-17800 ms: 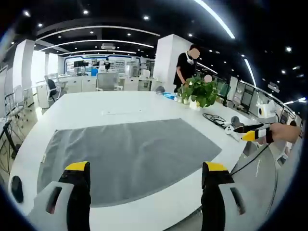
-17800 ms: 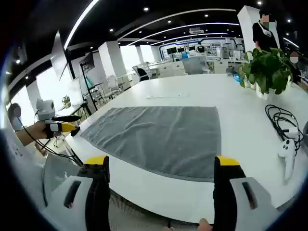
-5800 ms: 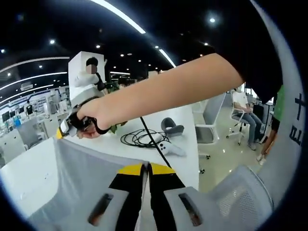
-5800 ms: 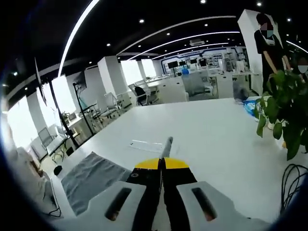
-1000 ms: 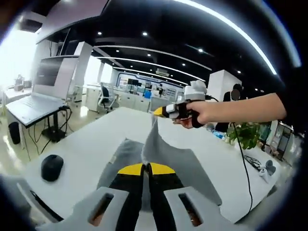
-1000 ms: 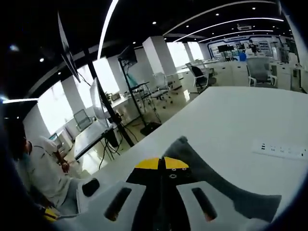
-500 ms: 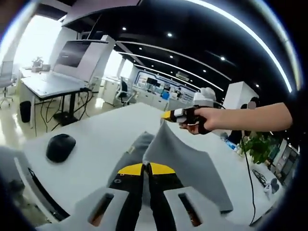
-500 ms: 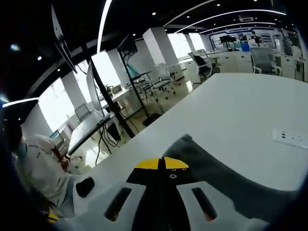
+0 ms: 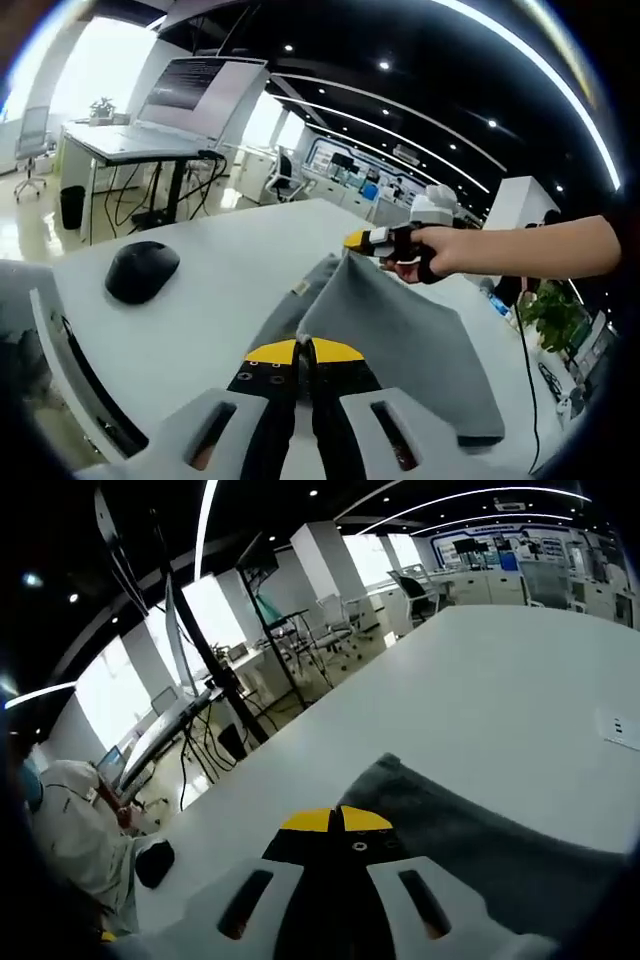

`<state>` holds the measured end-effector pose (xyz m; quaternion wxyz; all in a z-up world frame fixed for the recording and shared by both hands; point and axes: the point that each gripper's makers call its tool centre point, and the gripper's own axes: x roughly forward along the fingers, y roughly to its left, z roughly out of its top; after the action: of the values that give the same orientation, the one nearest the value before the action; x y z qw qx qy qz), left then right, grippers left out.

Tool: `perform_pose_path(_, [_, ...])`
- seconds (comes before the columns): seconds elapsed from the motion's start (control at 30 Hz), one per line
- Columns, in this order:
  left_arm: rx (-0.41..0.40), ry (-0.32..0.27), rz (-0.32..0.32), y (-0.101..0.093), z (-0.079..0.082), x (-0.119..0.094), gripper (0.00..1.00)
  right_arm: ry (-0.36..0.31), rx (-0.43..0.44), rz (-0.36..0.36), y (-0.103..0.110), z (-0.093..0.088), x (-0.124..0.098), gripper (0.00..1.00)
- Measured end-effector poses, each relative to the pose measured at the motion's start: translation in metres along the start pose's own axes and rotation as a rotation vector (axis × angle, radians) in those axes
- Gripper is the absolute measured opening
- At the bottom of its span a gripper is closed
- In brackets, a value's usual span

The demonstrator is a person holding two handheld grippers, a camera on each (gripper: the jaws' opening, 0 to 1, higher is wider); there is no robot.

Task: Fold the towel on the table until its edges align and the towel forms a compact rectangular stack.

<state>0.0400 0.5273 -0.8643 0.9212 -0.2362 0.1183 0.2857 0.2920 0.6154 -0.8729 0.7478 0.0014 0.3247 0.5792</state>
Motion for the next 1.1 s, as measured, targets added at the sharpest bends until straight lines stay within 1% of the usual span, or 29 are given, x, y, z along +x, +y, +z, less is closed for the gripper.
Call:
perform_pose_path(0.13, [-0.023, 0.011, 0.028, 0.008, -0.005, 0.005, 0.03, -0.001, 0.016, -0.006, -0.002, -0.008, 0.011, 0.0])
perform_pose_path(0.2, [-0.03, 0.026, 0.048, 0.015, -0.01, 0.008, 0.03, -0.004, 0.014, -0.006, -0.001, -0.011, 0.016, 0.0])
perform_pose_path(0.27, [-0.024, 0.042, 0.066, 0.019, -0.014, 0.011, 0.03, -0.001, -0.002, -0.01, -0.001, -0.014, 0.02, 0.0])
perform_pose_path(0.37, [-0.04, 0.065, 0.09, 0.025, -0.019, 0.014, 0.04, -0.001, -0.031, -0.01, -0.001, -0.017, 0.024, 0.0])
perform_pose_path(0.43, [-0.03, 0.086, 0.098, 0.027, -0.024, 0.017, 0.04, -0.013, -0.054, 0.001, 0.001, -0.016, 0.027, 0.0])
perform_pose_path(0.53, [-0.006, 0.107, 0.104, 0.029, -0.029, 0.019, 0.04, -0.012, -0.102, 0.016, -0.001, -0.012, 0.034, 0.0])
perform_pose_path(0.6, [0.008, 0.11, 0.116, 0.03, -0.028, 0.018, 0.05, -0.016, -0.13, 0.021, -0.002, -0.009, 0.035, 0.0])
perform_pose_path(0.7, [0.058, 0.106, 0.145, 0.036, -0.024, 0.016, 0.09, -0.01, -0.141, 0.032, -0.002, -0.008, 0.033, 0.0])
perform_pose_path(0.73, [0.087, 0.104, 0.149, 0.037, -0.021, 0.016, 0.14, -0.009, -0.145, 0.033, -0.003, -0.007, 0.032, 0.0])
perform_pose_path(0.77, [0.096, 0.105, 0.151, 0.036, -0.02, 0.016, 0.16, -0.008, -0.15, 0.034, -0.004, -0.006, 0.03, 0.0])
perform_pose_path(0.87, [0.115, 0.095, 0.152, 0.036, -0.015, 0.015, 0.19, -0.009, -0.161, 0.037, -0.003, -0.003, 0.023, 0.03])
perform_pose_path(0.93, [0.143, 0.088, 0.146, 0.032, -0.008, 0.014, 0.24, -0.006, -0.177, 0.037, -0.006, -0.002, 0.021, 0.05])
perform_pose_path(1.0, [0.174, 0.09, 0.137, 0.032, -0.008, 0.016, 0.28, -0.002, -0.18, 0.038, -0.007, -0.002, 0.017, 0.07])
perform_pose_path(1.1, [0.176, 0.117, 0.086, 0.02, -0.011, 0.017, 0.33, 0.016, -0.186, 0.043, -0.011, -0.006, 0.015, 0.11])
